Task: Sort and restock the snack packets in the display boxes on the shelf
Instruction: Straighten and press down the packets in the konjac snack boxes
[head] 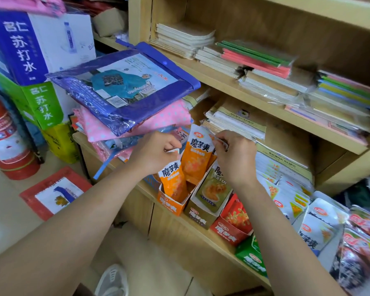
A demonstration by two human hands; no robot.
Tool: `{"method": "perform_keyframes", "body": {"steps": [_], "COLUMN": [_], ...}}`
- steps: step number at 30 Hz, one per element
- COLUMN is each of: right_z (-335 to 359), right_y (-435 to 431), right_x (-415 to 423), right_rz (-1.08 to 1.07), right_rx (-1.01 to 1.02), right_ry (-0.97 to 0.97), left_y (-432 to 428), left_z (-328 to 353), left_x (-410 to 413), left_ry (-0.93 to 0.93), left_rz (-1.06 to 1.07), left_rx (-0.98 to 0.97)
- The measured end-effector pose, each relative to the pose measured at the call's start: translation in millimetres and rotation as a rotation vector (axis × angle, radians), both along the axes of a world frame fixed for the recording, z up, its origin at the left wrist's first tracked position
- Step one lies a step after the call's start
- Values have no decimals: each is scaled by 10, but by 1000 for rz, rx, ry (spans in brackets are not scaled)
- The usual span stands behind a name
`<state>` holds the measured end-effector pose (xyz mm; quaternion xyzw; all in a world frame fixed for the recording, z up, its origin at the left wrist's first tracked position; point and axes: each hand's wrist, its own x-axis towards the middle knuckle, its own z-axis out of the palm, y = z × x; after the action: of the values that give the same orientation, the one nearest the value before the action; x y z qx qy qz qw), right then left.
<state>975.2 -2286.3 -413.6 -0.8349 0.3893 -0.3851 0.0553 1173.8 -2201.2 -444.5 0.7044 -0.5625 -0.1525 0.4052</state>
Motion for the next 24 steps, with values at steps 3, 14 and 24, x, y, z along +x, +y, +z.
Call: {"method": "perform_keyframes", "body": {"steps": [3, 14, 24], "right_z": [-101, -17, -20], "right_y": [-60, -71, -21], "right_x": [-12, -152, -130], "right_rz": [129, 107, 166], "right_rx": [-23, 228, 272], "right_ry": [174, 43, 33], "left_y": [18, 33, -288], "left_z": [67, 115, -99], "left_x": [22, 19, -426], "left_ry": [16, -47, -152], "left_rz": [-21, -20, -107], "left_rx": [103, -64, -260]}}
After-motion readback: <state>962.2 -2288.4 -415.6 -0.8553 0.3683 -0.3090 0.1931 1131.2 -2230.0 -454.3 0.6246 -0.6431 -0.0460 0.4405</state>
